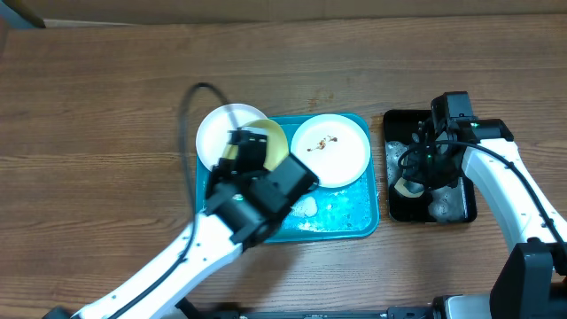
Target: Clean dirty plates on tray and stack at the side
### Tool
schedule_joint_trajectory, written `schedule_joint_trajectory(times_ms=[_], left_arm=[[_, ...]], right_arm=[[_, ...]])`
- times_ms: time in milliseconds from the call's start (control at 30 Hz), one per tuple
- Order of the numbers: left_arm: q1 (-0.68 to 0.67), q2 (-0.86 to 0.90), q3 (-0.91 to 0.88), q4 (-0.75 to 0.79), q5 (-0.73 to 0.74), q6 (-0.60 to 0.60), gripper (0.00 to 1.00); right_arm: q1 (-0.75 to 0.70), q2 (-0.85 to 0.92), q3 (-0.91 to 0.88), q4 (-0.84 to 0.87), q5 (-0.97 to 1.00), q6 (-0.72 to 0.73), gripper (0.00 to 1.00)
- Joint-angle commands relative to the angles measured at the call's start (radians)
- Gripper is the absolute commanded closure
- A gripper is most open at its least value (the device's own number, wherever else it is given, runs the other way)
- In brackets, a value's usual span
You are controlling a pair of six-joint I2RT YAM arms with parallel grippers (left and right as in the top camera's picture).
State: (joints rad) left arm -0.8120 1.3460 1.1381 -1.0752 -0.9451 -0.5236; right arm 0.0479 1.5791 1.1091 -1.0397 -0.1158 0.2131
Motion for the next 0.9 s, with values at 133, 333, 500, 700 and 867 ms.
schedule_joint_trajectory(times_ms=[133, 333, 500, 700, 867], left_arm=[[-0.095, 0.125, 0.021, 0.029, -0.274, 0.106, 0.96], [-0.132, 0.161, 0.021, 0.031, -0.378, 0.106, 0.96], [-0.139, 0.161, 0.021, 0.04, -0.377, 0.105, 0.96], [-0.139, 0.161, 0.021, 0.04, -0.375, 0.105, 0.96], [-0.139, 0.161, 0.021, 0.04, -0.37, 0.105, 0.96]], right_arm=[[-0.003, -0.021, 0.016, 0.005, -0.006, -0.008, 0.96], [-0.003, -0.021, 0.016, 0.005, -0.006, -0.008, 0.96], [-0.003, -0.021, 0.016, 0.005, -0.006, -0.008, 0.96], [-0.003, -0.021, 0.016, 0.005, -0.006, -0.008, 0.96], [-0.003, -0.021, 0.016, 0.006, -0.006, -0.008, 0.96]])
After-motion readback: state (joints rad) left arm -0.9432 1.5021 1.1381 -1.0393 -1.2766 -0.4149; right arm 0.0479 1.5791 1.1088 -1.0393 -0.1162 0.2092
